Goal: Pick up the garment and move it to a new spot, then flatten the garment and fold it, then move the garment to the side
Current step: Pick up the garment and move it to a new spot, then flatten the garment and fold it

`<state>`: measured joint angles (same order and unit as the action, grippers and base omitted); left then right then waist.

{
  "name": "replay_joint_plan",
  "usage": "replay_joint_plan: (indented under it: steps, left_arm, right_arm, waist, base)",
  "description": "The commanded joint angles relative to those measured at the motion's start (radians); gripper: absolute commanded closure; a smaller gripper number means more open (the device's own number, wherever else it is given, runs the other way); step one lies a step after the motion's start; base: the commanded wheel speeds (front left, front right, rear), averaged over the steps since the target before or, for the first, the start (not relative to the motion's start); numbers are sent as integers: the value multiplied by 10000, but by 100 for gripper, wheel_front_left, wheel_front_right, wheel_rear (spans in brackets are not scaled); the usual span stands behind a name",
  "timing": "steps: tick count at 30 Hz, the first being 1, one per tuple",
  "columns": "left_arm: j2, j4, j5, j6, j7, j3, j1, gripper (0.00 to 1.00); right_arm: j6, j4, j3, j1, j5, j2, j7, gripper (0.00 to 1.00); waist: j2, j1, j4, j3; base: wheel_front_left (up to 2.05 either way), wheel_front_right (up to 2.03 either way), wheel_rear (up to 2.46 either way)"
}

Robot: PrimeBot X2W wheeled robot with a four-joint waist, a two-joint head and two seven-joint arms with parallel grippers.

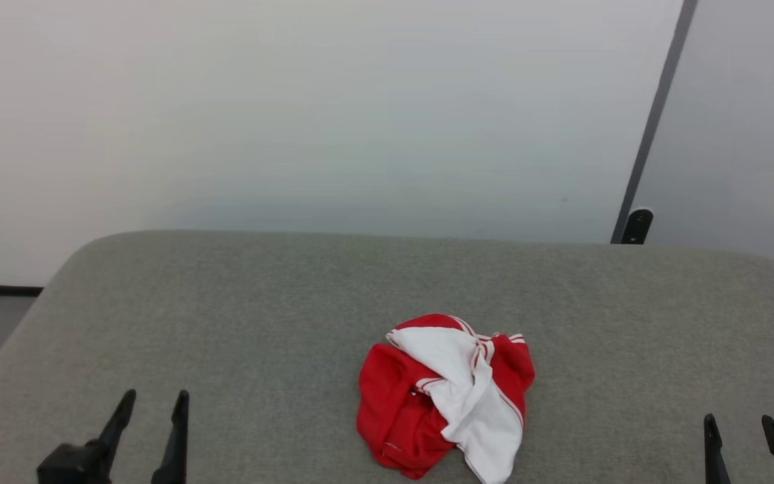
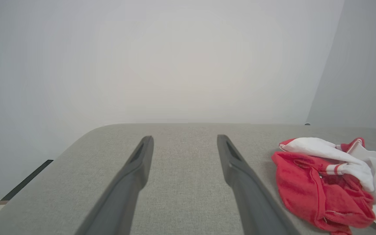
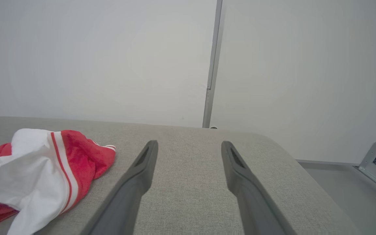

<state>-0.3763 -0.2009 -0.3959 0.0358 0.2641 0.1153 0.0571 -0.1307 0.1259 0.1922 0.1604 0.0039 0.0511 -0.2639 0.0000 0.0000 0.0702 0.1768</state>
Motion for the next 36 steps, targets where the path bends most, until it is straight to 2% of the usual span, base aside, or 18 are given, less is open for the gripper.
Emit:
replay_joint_plan:
  steps: [1, 11, 18, 28, 33, 36]
  left_arm:
    - [231, 175, 253, 92, 4, -288, 268, 0]
    - [1067, 235, 986, 623, 5, -1214, 628, 0]
    - [1301, 118, 1279, 842, 5, -1371, 535, 0]
    - [1690, -3, 1524, 948, 5, -664, -130, 0]
    - [1392, -338, 1424, 948, -98, -106, -508, 0]
    - [1010, -331, 812, 952, -823, 513, -1033, 0]
  right_arm:
    - [-1, -25, 93, 184, -20, -11, -10, 0]
    - [-1, -39, 123, 168, -30, -13, -10, 0]
    - [-1, -86, 107, 108, -70, -10, -10, 0]
    - [-1, -93, 482, -215, -214, -14, -10, 0]
    - [-1, -40, 404, -297, -120, -14, -10, 0]
    - [-1, 7, 254, -351, -24, -13, -9, 0]
  waist:
    - [0, 0, -161, -42]
    - [0, 0, -389, -124]
    - [0, 0, -465, -213]
    - [0, 0, -1707, -805]
    - [0, 0, -2187, -1041]
    - [0, 0, -2461, -1181]
  base:
    - [0, 0, 0]
    - [0, 0, 0]
    - [0, 0, 0]
    - [0, 0, 0]
    - [0, 0, 0]
    - [0, 0, 0]
